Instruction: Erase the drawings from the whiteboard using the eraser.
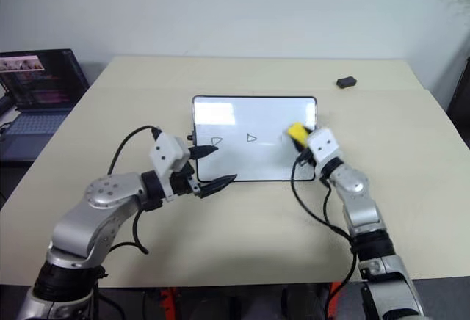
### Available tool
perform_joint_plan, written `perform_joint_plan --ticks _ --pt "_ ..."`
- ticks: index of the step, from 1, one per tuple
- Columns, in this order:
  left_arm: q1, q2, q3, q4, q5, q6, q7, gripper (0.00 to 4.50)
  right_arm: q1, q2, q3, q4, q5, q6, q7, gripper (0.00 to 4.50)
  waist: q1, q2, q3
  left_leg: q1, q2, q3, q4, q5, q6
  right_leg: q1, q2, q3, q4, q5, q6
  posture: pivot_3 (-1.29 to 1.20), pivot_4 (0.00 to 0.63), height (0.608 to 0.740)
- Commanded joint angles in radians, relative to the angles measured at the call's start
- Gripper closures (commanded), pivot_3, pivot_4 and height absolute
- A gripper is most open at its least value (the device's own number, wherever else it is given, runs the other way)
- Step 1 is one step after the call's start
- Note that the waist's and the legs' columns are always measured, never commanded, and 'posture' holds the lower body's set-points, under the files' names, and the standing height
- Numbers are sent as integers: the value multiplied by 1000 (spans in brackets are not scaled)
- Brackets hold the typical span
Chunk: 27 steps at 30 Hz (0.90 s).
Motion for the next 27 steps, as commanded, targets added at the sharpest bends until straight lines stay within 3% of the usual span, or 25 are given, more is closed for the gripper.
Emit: perform_joint_plan --ticks 1,13,27 --pt "-1 2 17 -43 -2 -11 2 0 3 -11 16 27 -25 13 6 3179 2 0 0 -3 0 0 0 0 0 -3 0 0 0 0 0 0 150 740" --pt "13 0 23 -61 -6 -2 11 0 132 -39 143 -79 -57 105 138 3181 -2 0 0 1 0 1 1 0 1 0 0 1 2 1 0 0 150 740" --pt "40 3 38 -81 -20 13 11 0 87 -9 36 -163 -12 65 26 3182 3 0 0 -3 0 1 0 0 0 -2 0 1 -1 2 1 0 150 740"
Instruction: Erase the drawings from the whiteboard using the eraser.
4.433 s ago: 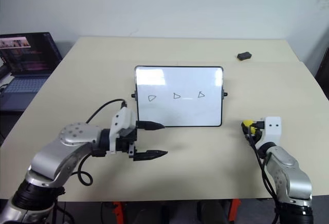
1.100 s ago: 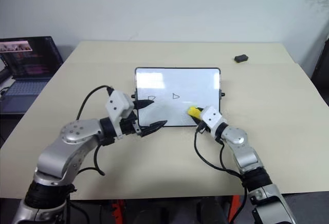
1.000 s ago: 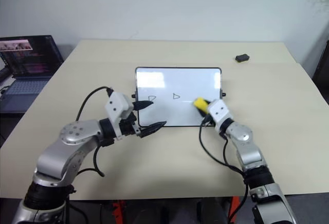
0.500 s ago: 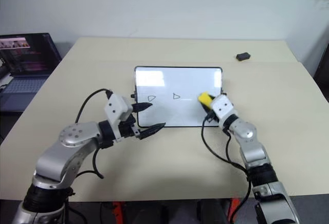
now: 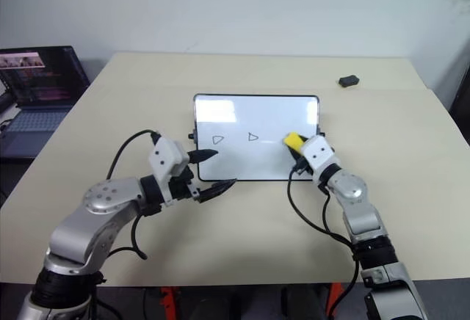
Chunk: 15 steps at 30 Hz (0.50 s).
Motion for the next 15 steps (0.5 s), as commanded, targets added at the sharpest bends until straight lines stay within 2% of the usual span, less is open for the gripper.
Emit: perform_joint_plan --ticks 1,7,15 --pt "7 2 34 -48 -18 7 12 0 1 1 -14 -71 18 3 3 3182 0 0 0 -1 0 0 0 0 0 -1 0 0 0 0 0 0 150 740" --pt "84 -6 122 -92 -63 50 60 0 70 -18 -59 -173 49 25 5 3182 0 0 0 -1 0 0 -1 0 0 -1 0 0 0 0 0 0 150 740" --pt "136 -21 152 -117 -82 64 106 0 232 -41 -112 -382 239 210 99 3182 3 0 0 0 0 -1 0 0 0 0 -1 -1 0 0 0 0 150 740"
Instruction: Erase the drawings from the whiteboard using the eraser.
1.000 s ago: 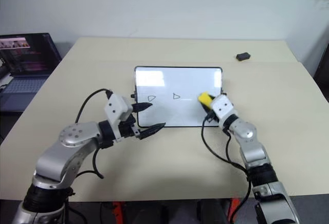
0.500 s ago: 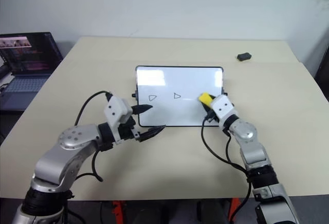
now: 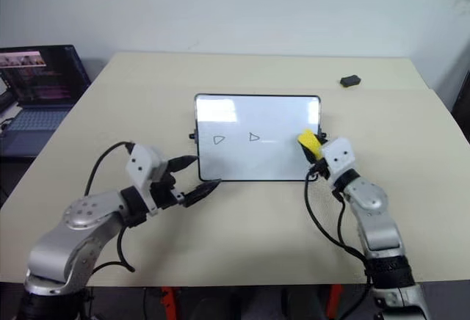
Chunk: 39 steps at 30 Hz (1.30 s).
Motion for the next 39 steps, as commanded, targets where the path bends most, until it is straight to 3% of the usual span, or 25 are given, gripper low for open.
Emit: perform_joint_plan --ticks 1,10,21,33,39 --pt "-8 -11 21 -39 -8 -13 23 0 41 -20 -20 -107 89 82 50 3182 0 0 0 0 0 0 0 0 0 0 0 0 0 0 0 0 150 740" --pt "-12 -25 17 -8 12 -39 35 0 69 -43 -1 -151 89 104 60 3182 -2 0 0 0 0 0 0 0 0 0 0 0 0 0 0 0 150 740" --pt "-9 -20 37 18 20 -63 43 0 -65 -29 69 -69 33 30 83 3182 -3 0 0 1 0 1 0 0 0 0 0 1 0 0 0 0 150 740" --pt "-47 16 36 66 28 -90 5 0 -412 115 170 331 -138 -137 -24 3183 -3 0 0 0 0 1 0 0 0 -1 0 0 0 0 0 0 150 740" --pt "-83 35 15 72 31 -82 -28 0 -497 137 199 551 -203 -205 -45 3183 -2 0 0 0 0 1 0 0 0 -1 0 0 0 0 0 0 150 740"
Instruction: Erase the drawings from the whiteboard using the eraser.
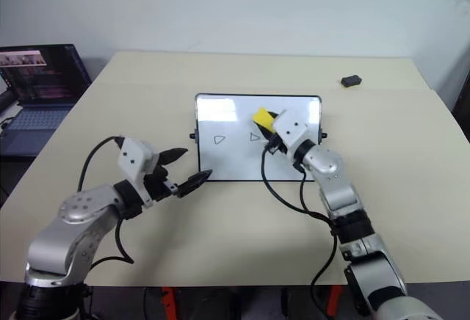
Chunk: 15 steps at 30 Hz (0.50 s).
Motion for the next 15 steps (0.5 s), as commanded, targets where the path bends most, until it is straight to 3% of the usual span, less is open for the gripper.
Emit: perform_joint_plan --ticks 1,9,15 --pt "-26 15 -3 -17 2 -13 -17 0 -14 2 29 56 -34 -39 16 3183 -1 0 0 0 0 0 0 0 0 0 0 0 0 0 0 0 150 740" --pt "-36 14 -13 -29 -2 3 -22 0 134 -73 173 -65 -79 80 222 3183 -3 0 -1 2 0 0 1 0 0 1 0 0 1 0 0 0 150 740" --pt "-46 15 -17 -28 -5 11 -22 0 79 -50 125 -89 -73 75 154 3190 -2 0 -1 3 0 -1 2 1 0 2 0 -1 3 3 -1 0 150 740"
